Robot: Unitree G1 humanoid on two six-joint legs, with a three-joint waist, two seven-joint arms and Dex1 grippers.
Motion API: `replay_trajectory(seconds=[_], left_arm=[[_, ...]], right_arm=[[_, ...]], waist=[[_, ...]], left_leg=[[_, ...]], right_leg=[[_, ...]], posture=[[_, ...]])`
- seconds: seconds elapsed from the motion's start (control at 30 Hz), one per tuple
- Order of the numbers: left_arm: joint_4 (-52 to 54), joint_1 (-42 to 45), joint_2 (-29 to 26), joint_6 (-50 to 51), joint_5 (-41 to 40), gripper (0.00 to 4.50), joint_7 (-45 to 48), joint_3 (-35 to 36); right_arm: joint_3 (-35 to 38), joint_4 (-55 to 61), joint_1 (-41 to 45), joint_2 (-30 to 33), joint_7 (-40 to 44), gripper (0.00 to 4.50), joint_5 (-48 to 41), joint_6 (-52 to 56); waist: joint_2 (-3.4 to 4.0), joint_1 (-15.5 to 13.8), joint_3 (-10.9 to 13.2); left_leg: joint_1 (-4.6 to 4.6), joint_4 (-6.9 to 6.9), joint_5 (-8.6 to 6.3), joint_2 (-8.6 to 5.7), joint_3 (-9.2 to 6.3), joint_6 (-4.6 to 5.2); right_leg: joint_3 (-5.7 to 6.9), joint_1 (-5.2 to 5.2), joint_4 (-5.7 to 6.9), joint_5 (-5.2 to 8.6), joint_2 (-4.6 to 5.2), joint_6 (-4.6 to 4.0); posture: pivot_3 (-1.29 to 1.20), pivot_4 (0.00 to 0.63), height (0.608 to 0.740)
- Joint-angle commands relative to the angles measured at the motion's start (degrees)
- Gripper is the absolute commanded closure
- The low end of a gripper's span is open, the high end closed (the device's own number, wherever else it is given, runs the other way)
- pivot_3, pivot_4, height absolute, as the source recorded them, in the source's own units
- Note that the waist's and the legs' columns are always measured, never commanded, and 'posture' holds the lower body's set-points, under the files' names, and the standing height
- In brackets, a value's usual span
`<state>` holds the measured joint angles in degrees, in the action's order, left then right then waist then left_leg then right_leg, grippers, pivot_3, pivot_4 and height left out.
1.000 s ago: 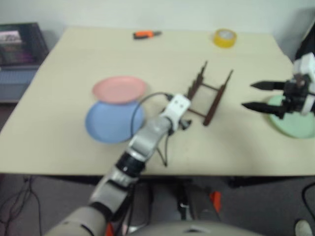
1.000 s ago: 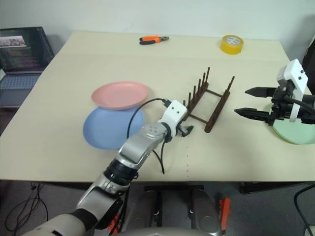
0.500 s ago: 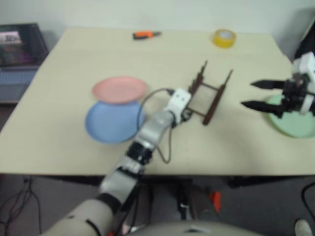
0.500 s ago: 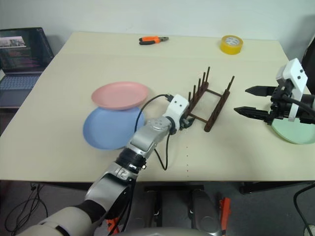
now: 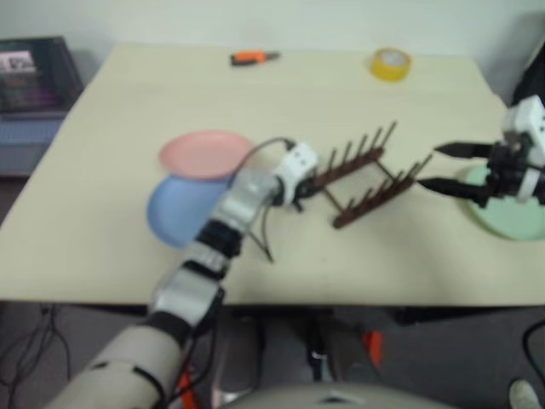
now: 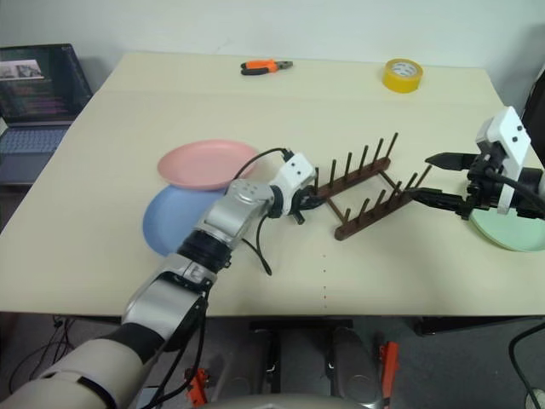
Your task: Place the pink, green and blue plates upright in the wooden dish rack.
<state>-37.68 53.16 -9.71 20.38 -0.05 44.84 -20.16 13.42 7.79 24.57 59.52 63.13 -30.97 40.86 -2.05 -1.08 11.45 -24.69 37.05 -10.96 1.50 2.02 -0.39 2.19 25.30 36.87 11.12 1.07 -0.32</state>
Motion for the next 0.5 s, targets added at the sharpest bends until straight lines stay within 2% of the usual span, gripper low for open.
replay_trajectory(seconds=[0.03,0.23,0.33,0.5], left_arm=[[-2.0,3.9,0.9,-5.7,-0.9,3.45,9.0,-0.5],[-10.6,8.0,3.4,-14.5,2.7,3.45,15.8,-2.8],[-17.0,10.4,4.8,-20.4,5.5,3.45,16.2,-3.7],[-25.0,15.2,7.0,-24.6,6.5,3.45,15.9,-2.3]], right_arm=[[3.5,2.1,-0.3,1.2,-0.5,0.31,-1.3,-0.1],[4.8,3.4,-1.6,1.6,-0.9,0.31,-1.9,0.4],[5.2,4.1,-2.3,1.8,-1.2,0.31,-2.3,0.8],[5.9,5.1,-3.3,1.9,-1.7,0.31,-2.8,1.3]], waist=[[0.00,-0.1,0.0],[0.00,-0.1,0.0],[0.00,0.0,0.0],[-0.01,0.0,0.0]], left_leg=[[0.00,0.01,0.00,0.00,0.00,0.00],[0.00,0.03,0.00,-0.01,-0.01,0.00],[-0.01,0.03,0.00,-0.04,0.01,0.00],[-0.01,0.03,0.00,-0.04,-0.01,0.00]], right_leg=[[0.04,0.00,0.00,0.00,0.00,0.00],[0.06,-0.01,0.01,0.00,0.00,-0.01],[0.04,-0.01,0.00,0.00,-0.01,0.00],[0.05,-0.01,0.01,0.00,-0.02,0.00]], posture=[[0.00,0.150,0.740],[0.00,0.150,0.740],[0.00,0.150,0.740],[0.00,0.150,0.740]])
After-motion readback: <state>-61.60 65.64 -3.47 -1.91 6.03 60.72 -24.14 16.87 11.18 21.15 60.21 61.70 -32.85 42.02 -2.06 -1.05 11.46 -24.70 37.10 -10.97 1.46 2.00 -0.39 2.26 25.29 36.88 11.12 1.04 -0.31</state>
